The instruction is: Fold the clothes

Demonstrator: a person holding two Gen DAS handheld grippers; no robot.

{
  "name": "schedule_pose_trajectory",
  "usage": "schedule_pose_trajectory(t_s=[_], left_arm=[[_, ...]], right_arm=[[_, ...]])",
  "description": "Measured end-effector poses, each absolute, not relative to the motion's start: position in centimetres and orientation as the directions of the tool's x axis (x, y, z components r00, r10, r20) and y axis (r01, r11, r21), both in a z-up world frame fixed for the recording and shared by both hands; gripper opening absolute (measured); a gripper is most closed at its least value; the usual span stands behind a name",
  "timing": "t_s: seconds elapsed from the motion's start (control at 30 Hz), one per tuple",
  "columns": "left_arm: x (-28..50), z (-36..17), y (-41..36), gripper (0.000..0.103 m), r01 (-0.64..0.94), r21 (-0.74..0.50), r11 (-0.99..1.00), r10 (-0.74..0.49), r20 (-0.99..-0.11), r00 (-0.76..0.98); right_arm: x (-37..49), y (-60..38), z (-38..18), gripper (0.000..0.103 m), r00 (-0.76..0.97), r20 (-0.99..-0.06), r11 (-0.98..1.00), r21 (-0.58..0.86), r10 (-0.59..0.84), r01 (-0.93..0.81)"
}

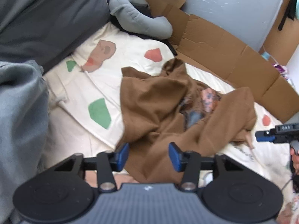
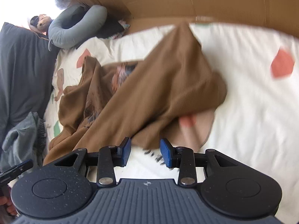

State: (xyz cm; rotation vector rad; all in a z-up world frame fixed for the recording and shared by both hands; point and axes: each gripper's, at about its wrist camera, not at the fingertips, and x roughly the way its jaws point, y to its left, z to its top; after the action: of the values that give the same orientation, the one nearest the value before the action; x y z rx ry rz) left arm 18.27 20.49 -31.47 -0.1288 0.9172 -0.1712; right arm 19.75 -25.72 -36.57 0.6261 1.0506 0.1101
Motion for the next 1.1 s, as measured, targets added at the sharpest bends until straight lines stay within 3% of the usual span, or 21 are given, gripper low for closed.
schedule_pose_trajectory(t_s=[0.23,0.33,0.6,0.63,0.7,0.73,0.8,0.83,0.9,0.93,1.1], left_arm=[[20.7,-35.3,21.3,0.061,0.09,-0.177,0.98,-0.195,-0.782,0.592],[21.7,-36.5,21.5,0.068,0.082,-0.173,0.982,-0.187,-0.777,0.601],[24.7,-38.6,22.2,0.072,0.07,-0.213,0.975,-0.213,-0.778,0.591],[24.9,-38.9,22.1,0.072,0.072,-0.224,0.972,-0.223,-0.781,0.583],[25.3,-39.4,21.8,0.071,0.084,-0.249,0.965,-0.252,-0.787,0.563],[25.5,-39.7,21.6,0.069,0.09,-0.261,0.961,-0.266,-0.789,0.553],[25.7,-40.1,21.3,0.056,0.095,-0.272,0.958,-0.28,-0.798,0.534],[25.7,-40.3,21.2,0.036,0.101,-0.269,0.958,-0.28,-0.802,0.528],[25.6,-40.4,21.0,0.013,0.117,-0.243,0.963,-0.268,-0.815,0.515],[25.5,-40.4,21.0,0.008,0.124,-0.235,0.964,-0.265,-0.816,0.514],[24.0,-38.8,22.2,0.005,0.119,-0.23,0.966,-0.258,-0.809,0.528]], right_arm=[[20.2,-24.3,-39.6,0.054,0.526,-0.751,0.794,0.57,0.399,0.211],[20.6,-24.4,-40.3,0.054,0.537,-0.741,0.777,0.587,0.403,0.227],[21.8,-24.5,-41.9,0.055,0.559,-0.726,0.74,0.616,0.4,0.27],[22.0,-24.4,-42.1,0.053,0.562,-0.723,0.739,0.618,0.401,0.268],[22.4,-24.3,-42.4,0.036,0.56,-0.723,0.732,0.623,0.404,0.276],[22.5,-24.3,-42.5,0.014,0.554,-0.728,0.732,0.62,0.403,0.282],[22.4,-24.4,-42.5,0.008,0.55,-0.733,0.738,0.614,0.401,0.28],[22.2,-24.5,-42.4,0.005,0.552,-0.732,0.741,0.612,0.4,0.274],[21.7,-24.8,-42.1,0.004,0.55,-0.735,0.744,0.608,0.396,0.276],[21.4,-25.1,-41.8,0.004,0.548,-0.738,0.746,0.605,0.394,0.278],[19.5,-27.1,-40.8,0.003,0.543,-0.754,0.756,0.584,0.371,0.295]])
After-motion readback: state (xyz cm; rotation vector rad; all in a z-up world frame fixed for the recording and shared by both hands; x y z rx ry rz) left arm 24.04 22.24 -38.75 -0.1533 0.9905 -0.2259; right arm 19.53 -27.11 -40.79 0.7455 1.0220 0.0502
